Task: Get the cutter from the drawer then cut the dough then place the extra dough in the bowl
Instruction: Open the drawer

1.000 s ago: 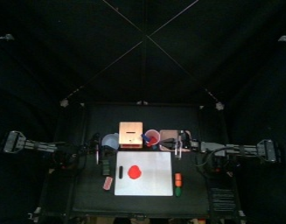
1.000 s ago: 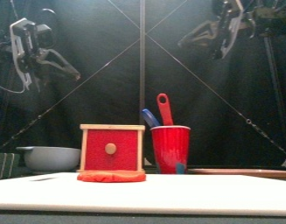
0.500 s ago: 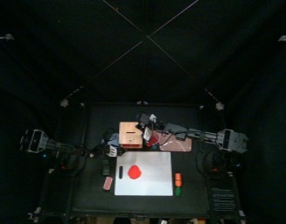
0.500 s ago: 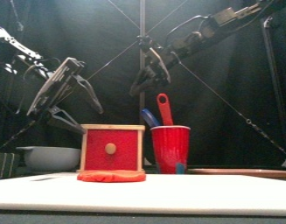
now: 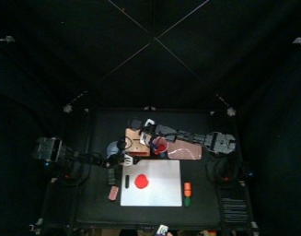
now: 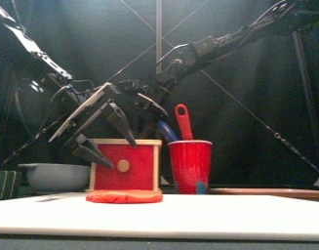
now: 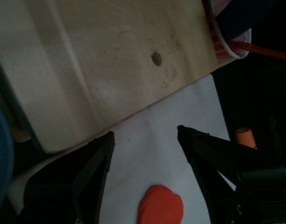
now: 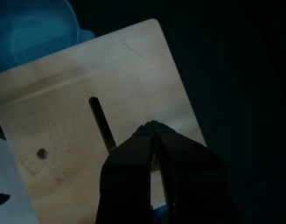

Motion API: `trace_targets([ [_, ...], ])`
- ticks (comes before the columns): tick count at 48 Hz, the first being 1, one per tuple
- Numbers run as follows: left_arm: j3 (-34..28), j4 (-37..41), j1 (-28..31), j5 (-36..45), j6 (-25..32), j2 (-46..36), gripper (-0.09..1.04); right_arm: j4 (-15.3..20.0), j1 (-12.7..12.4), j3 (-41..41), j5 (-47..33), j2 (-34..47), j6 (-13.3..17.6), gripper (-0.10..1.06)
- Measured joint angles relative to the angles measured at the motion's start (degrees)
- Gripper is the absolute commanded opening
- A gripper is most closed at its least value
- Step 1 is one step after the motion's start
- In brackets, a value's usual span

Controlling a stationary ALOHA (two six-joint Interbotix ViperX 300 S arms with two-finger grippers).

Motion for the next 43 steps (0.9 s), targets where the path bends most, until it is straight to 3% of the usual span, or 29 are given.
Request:
trace_targets([
  [34,-1.8,0.1,3.1,-1.1,0.1,3.3,0.92,0.0,0.0,-4.4,2.6,2.6,-0.2,0.03],
  [37,-1.8,0.1,3.2,-1.1,0.0,3.4,0.89,0.0,0.0,-4.4,2.6,2.6,-0.2,0.03],
  [43,-1.8,0.0,3.2,-1.0,0.1,3.4,0.72,0.0,0.0,-4.3,2.7,2.6,-0.2,0.03],
])
